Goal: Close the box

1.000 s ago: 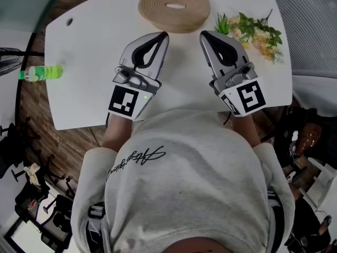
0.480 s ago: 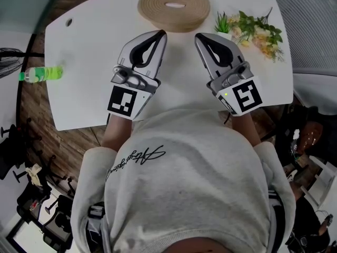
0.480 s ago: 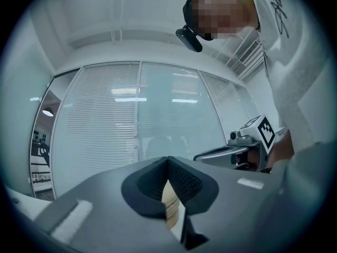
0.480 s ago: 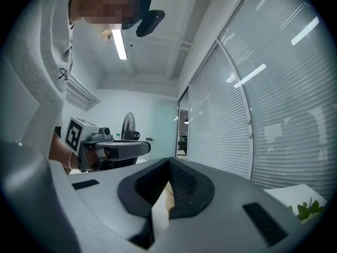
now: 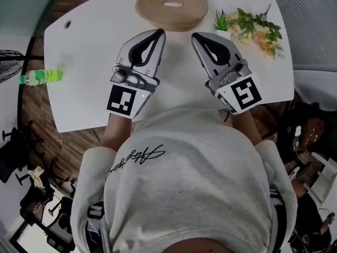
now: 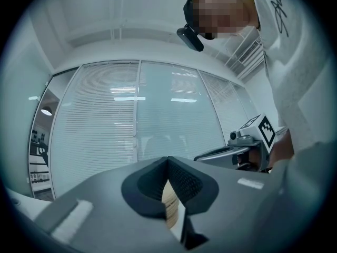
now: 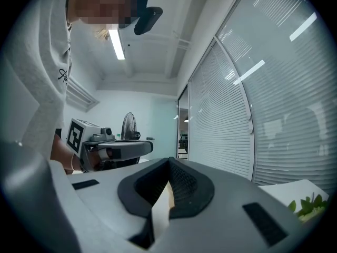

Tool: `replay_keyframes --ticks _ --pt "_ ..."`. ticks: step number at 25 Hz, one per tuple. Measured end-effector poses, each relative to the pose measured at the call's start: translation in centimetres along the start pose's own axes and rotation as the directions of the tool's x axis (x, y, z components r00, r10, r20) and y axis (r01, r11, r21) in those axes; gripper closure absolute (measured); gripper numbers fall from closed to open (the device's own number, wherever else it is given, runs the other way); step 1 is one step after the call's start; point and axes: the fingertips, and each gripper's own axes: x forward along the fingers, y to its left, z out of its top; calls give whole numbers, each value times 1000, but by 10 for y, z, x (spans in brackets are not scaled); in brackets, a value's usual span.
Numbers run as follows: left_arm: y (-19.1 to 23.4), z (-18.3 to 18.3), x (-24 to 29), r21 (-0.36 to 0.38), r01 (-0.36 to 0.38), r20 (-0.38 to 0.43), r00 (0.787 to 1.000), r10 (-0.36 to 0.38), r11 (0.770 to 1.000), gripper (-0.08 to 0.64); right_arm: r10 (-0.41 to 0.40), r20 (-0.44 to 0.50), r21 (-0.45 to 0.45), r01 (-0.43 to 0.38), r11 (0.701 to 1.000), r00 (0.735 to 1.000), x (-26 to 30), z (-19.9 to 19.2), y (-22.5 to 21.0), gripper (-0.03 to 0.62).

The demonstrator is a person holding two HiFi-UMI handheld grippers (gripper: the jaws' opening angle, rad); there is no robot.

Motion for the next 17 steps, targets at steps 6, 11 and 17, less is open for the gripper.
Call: replay_keyframes --ticks 6,11,17 --pt "0 -1 0 -2 6 -2 1000 -6 1000 558 -3 -5 2 3 1000 1000 0 -1 0 593" --pt "0 -4 1 -7 11 -3 1000 -11 1000 558 -12 -7 7 12 1000 1000 0 -4 0 592" --pt "0 -4 2 -12 14 0 1000 -14 1000 558 -20 -7 12 20 1000 1000 -2 -4 0 592"
